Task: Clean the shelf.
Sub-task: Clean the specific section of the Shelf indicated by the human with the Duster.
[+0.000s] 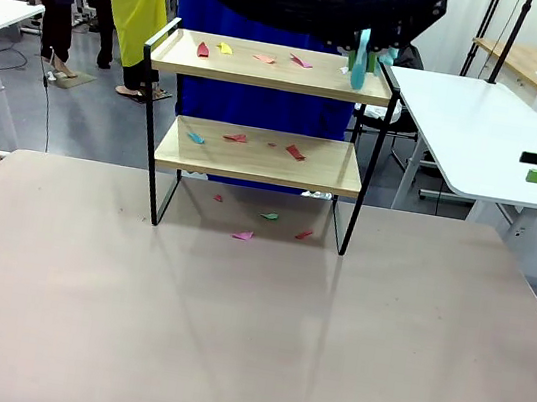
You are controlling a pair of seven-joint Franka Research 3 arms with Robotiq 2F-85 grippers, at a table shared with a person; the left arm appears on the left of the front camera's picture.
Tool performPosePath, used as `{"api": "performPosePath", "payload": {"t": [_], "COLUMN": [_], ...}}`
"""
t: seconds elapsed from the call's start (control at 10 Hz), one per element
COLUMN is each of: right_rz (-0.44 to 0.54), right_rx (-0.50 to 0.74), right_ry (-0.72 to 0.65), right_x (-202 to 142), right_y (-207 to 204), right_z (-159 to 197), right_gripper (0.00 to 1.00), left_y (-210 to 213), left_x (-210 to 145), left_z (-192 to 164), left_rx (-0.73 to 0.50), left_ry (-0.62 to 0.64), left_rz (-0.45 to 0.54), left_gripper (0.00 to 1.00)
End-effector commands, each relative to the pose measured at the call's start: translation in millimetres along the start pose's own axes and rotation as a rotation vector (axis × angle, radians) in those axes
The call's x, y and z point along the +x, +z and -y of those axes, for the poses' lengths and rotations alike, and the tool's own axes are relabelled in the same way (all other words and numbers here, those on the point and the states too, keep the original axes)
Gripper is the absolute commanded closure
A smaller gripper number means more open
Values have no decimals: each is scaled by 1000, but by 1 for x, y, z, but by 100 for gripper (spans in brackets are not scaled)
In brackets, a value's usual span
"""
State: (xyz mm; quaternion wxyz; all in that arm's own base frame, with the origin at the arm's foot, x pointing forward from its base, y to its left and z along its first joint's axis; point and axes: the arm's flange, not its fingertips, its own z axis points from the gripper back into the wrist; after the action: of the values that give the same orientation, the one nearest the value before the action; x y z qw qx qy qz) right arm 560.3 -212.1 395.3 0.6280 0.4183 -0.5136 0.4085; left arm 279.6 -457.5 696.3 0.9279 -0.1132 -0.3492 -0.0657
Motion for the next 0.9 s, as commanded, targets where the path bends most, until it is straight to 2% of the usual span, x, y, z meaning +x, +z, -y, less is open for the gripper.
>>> {"api": "performPosePath", "payload": {"t": [0.0, 0.2, 0.8], "right_rz": [2, 2, 2], "right_rx": [0, 0, 0], "right_ry": [3, 3, 3], "right_x": [2, 2, 2], "right_y": [-1, -1, -1], "right_z": [-1, -1, -1], "right_gripper": [0, 0, 0], "left_y": [-13, -36, -74], "left_x": [22, 29, 39], "left_z": [21, 21, 20], "left_rx": [-18, 14, 50], "left_ry": [67, 133, 139], "left_rz": [8, 5, -95], "left_gripper": [87, 87, 87]}}
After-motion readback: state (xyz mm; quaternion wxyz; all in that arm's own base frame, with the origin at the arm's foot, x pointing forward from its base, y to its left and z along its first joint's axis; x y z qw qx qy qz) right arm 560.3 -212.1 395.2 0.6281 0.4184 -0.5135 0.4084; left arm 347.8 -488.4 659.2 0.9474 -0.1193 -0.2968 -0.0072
